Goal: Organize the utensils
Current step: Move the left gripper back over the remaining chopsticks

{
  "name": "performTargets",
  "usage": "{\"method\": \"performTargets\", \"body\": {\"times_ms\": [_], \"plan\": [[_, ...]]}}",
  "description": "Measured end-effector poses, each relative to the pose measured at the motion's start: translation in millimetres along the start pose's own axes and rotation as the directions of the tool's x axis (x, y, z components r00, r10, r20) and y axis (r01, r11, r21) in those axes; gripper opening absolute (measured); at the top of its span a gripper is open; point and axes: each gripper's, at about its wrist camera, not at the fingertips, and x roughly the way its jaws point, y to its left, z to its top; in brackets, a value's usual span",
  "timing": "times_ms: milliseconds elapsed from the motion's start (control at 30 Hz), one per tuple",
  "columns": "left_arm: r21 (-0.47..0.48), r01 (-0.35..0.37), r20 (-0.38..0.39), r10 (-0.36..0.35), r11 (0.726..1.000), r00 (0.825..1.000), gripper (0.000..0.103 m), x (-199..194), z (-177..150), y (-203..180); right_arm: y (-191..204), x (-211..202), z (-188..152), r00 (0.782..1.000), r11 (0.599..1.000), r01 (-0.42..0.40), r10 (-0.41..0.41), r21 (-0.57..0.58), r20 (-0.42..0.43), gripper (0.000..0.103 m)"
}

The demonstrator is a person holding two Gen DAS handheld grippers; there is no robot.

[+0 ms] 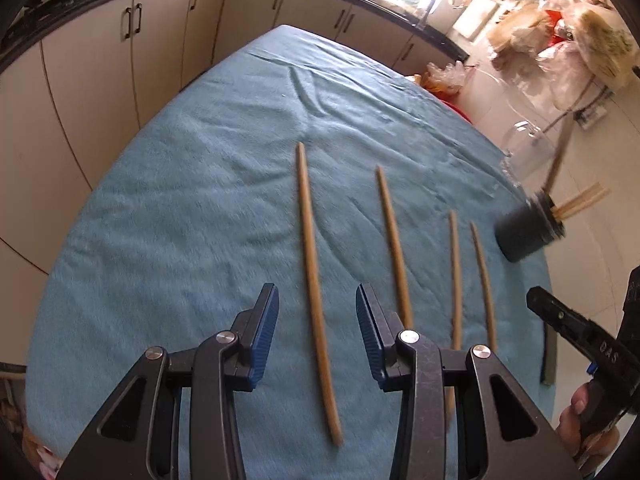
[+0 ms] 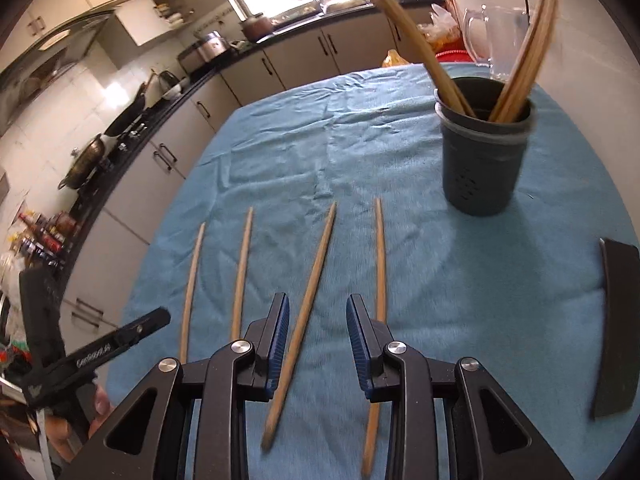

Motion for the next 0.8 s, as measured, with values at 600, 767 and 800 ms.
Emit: {"method": "performTargets", "body": {"times_ms": [600,767,800], "plan": [[0.007,-0.011,-0.032,0.011,1.0,0.999,0.038,28,32,4,11,53,16,0.993,0.997,0.064,-0.068,-0.039,-0.1,0.031],[0.015,0.006,0.009,-0.006,1.0,1.0,0.038,6,30,-2,26,21,9,0.998,0.999,0.012,-0.014,-0.038,-0.057,0.031],[0.02,0.008,0.016,-0.009,1.0,1.0,0.038,2,29,-5,29,16,8,0.999,0.999,-0.003,0.001,-0.039,-0.054,0.031]]}}
